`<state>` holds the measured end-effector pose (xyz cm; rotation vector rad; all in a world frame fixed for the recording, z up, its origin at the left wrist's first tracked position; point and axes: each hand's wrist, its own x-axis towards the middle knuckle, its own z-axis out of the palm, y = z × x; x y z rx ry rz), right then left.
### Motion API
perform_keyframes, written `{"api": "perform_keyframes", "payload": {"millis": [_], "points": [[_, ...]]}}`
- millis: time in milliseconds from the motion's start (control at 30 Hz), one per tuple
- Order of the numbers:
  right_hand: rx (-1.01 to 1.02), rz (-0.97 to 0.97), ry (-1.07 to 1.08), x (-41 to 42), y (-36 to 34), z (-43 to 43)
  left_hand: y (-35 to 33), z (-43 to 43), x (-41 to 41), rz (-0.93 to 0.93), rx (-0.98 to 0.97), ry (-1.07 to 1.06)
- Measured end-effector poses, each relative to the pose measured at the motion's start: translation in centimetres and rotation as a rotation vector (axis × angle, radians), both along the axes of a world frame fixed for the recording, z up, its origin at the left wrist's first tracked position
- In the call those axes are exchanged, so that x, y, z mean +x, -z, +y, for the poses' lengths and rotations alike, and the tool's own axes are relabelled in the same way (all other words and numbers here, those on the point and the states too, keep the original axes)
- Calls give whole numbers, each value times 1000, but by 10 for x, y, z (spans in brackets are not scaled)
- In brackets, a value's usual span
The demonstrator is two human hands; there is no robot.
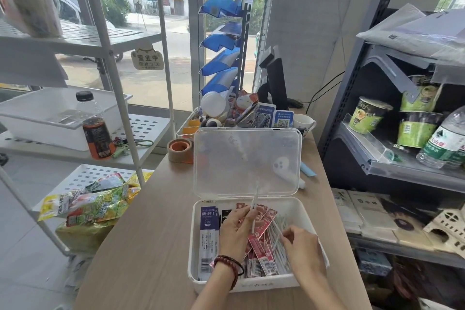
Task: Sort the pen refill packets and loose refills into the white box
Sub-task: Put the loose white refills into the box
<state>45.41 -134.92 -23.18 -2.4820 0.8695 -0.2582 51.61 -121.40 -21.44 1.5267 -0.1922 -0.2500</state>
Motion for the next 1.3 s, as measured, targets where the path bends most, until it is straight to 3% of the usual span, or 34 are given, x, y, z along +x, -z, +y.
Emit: {"api": "perform_keyframes", "payload": {"millis": [267, 333, 467, 600, 800, 933, 1100, 1300], "points": [[-66, 122, 73, 1, 2, 2, 6, -1, 3, 29, -4, 5], [-52, 53, 47, -1, -1, 2, 7, -1, 4, 44, -3, -2], [212, -195, -79, -6, -17, 5, 6, -1, 3, -57, 87, 7], [315, -278, -223, -11, -20, 7, 10, -5, 0, -199, 221, 60], [393, -334, -300, -15, -23, 7, 10, -4, -2, -208, 241, 114], [305, -339, -186, -15, -22, 7, 9, -5, -2, -202, 215, 101], [40, -139, 66, -6, -6, 9, 10, -7, 0, -105, 188, 13], [-74, 56, 94, -1, -2, 6, 8, -5, 2, -131, 185, -17]]}}
